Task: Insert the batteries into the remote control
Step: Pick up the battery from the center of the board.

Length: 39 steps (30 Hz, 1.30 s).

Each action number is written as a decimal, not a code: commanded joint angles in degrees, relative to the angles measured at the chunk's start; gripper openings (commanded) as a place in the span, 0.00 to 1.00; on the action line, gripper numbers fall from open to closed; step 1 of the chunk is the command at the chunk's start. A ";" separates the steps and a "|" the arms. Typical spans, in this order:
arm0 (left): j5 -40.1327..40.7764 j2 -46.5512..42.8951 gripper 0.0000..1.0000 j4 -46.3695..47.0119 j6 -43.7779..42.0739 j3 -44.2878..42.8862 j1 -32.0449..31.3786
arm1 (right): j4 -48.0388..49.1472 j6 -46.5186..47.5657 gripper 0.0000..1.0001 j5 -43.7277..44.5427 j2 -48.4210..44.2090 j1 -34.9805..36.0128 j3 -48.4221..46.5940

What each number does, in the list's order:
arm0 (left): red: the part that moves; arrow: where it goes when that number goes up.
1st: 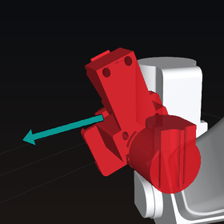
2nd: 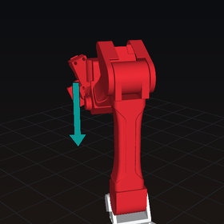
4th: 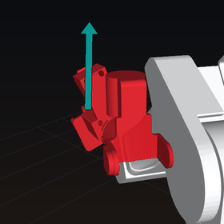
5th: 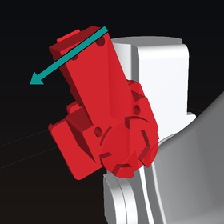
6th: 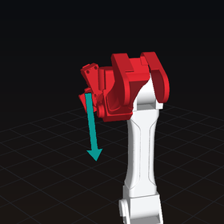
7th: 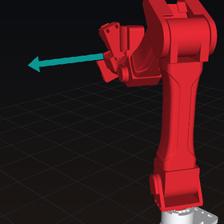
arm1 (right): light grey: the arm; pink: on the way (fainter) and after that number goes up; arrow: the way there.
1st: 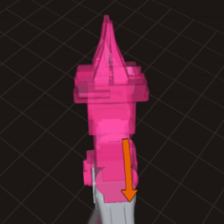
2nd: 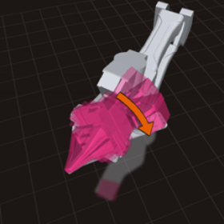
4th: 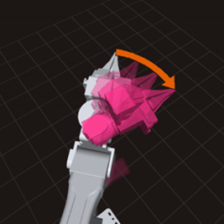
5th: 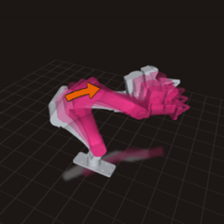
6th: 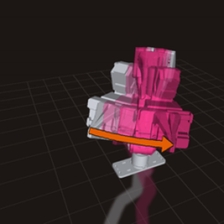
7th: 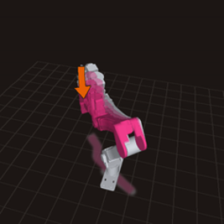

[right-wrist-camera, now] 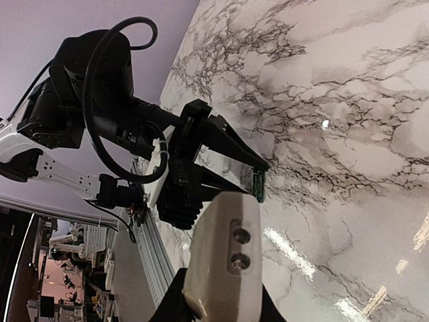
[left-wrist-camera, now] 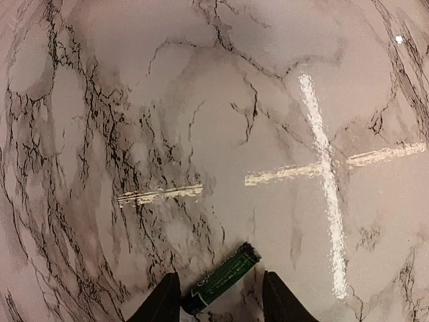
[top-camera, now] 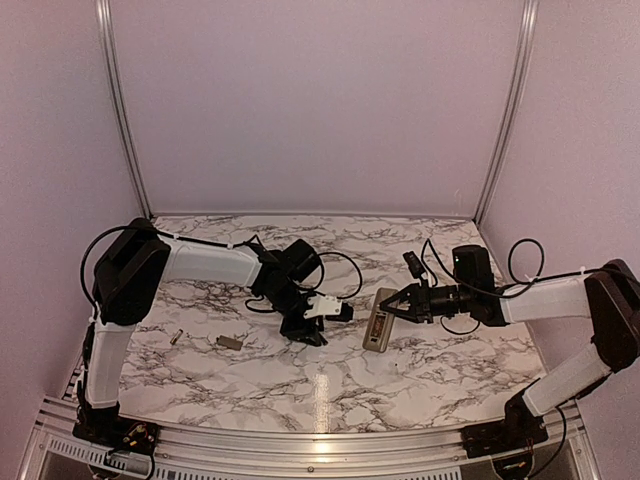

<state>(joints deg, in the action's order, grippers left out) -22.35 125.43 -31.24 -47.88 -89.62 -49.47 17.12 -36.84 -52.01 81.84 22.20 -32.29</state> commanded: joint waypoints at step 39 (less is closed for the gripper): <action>12.33 -8.90 0.00 9.79 27.15 10.03 -6.34 | 2.97 -2.27 0.00 0.86 0.69 -0.66 0.98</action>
<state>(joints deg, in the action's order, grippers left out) -14.22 120.57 -23.73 -31.24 -81.82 -55.53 18.39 -37.89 -51.92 82.78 22.20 -30.89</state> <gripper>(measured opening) 0.067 0.186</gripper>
